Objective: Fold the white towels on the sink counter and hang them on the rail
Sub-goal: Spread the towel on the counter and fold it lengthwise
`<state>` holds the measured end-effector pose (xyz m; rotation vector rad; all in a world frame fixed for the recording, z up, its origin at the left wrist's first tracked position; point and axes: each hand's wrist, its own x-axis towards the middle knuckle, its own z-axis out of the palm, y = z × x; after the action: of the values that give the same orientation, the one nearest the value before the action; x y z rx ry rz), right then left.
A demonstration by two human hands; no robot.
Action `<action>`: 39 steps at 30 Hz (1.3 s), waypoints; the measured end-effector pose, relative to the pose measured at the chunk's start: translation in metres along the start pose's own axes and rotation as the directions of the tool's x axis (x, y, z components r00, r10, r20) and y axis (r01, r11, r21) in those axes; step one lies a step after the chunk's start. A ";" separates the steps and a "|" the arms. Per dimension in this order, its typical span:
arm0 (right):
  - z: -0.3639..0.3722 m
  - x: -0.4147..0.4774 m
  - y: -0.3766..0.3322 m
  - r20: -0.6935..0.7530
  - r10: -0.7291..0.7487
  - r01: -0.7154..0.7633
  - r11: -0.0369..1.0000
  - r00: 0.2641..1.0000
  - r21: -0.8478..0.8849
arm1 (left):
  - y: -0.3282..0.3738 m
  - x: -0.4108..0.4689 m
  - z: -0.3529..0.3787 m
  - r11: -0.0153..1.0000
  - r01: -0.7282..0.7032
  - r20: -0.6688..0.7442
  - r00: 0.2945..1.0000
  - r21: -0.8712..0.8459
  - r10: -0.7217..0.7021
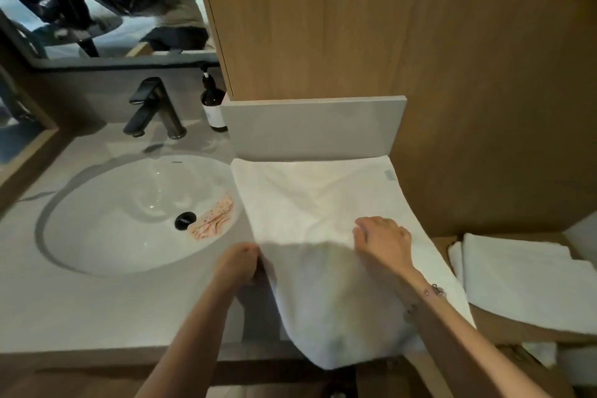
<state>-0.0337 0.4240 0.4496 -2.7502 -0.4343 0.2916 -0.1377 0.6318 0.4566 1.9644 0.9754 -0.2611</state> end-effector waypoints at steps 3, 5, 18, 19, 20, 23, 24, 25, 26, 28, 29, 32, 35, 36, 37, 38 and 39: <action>0.000 -0.003 -0.001 0.186 -0.006 0.010 1.000 0.983 -0.022 | -0.009 -0.023 0.006 0.874 0.075 0.188 0.982 -0.480 0.019; -0.006 0.003 0.003 0.269 0.004 -0.002 1.000 0.963 -0.010 | -0.010 -0.030 0.017 0.803 0.171 0.307 0.952 -0.571 0.016; -0.005 0.002 0.005 0.352 0.002 0.007 1.000 0.936 -0.025 | 0.024 -0.060 0.059 0.963 -0.007 0.289 0.953 -0.269 0.088; -0.004 0.002 0.006 0.351 0.003 0.004 1.000 0.936 -0.020 | 0.027 -0.061 0.062 0.966 0.008 0.286 0.956 -0.260 0.069; -0.002 0.002 0.007 0.350 0.000 0.004 1.000 0.937 -0.010 | 0.029 -0.064 0.063 0.964 0.000 0.251 0.965 -0.267 0.070; 0.001 0.005 0.012 0.359 -0.022 -0.001 0.998 0.933 0.061 | 0.022 -0.062 0.059 0.891 -0.087 0.128 0.979 -0.447 0.160; 0.001 0.006 0.013 0.365 -0.031 -0.003 0.996 0.930 0.092 | 0.016 -0.062 0.053 0.880 -0.092 0.100 0.983 -0.465 0.156; 0.001 0.007 0.015 0.369 -0.040 -0.004 0.993 0.929 0.117 | 0.008 -0.062 0.048 0.866 -0.088 0.079 0.986 -0.492 0.145; 0.002 0.008 0.017 0.372 -0.046 -0.004 0.991 0.927 0.131 | 0.002 -0.062 0.045 0.824 -0.074 0.074 0.988 -0.562 0.139; 0.004 0.008 0.019 0.366 -0.055 0.002 0.990 0.929 0.144 | -0.006 -0.065 0.031 0.665 0.038 0.130 0.987 -0.746 0.089; 0.005 0.008 0.019 0.362 -0.058 0.007 0.990 0.930 0.142 | -0.010 -0.065 0.024 0.606 0.081 0.149 0.987 -0.791 0.062; 0.007 0.009 0.018 0.358 -0.057 0.024 0.995 0.932 0.094 | -0.021 -0.065 0.012 0.746 -0.003 0.079 0.994 -0.666 0.075; 0.009 0.011 0.018 0.357 -0.036 0.024 0.999 0.933 0.038 | -0.020 -0.081 0.024 0.887 -0.204 0.067 0.965 -0.413 0.254; 0.009 0.010 0.018 0.359 -0.037 0.028 0.999 0.933 0.030 | -0.020 -0.087 0.032 0.899 -0.254 0.075 0.952 -0.356 0.298; 0.009 0.010 0.018 0.361 -0.039 0.027 0.999 0.932 0.037 | -0.019 -0.092 0.040 0.907 -0.298 0.051 0.944 -0.297 0.326; 0.009 0.009 0.018 0.359 -0.043 0.024 0.998 0.932 0.056 | -0.019 -0.096 0.046 0.911 -0.331 0.003 0.940 -0.246 0.342; 0.009 0.009 0.018 0.354 -0.043 0.019 0.997 0.934 0.071 | -0.020 -0.096 0.050 0.910 -0.352 -0.058 0.936 -0.221 0.347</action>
<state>-0.0228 0.4136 0.4338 -2.6224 -0.5465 0.7894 -0.2071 0.5466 0.4652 1.8872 0.6150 0.0700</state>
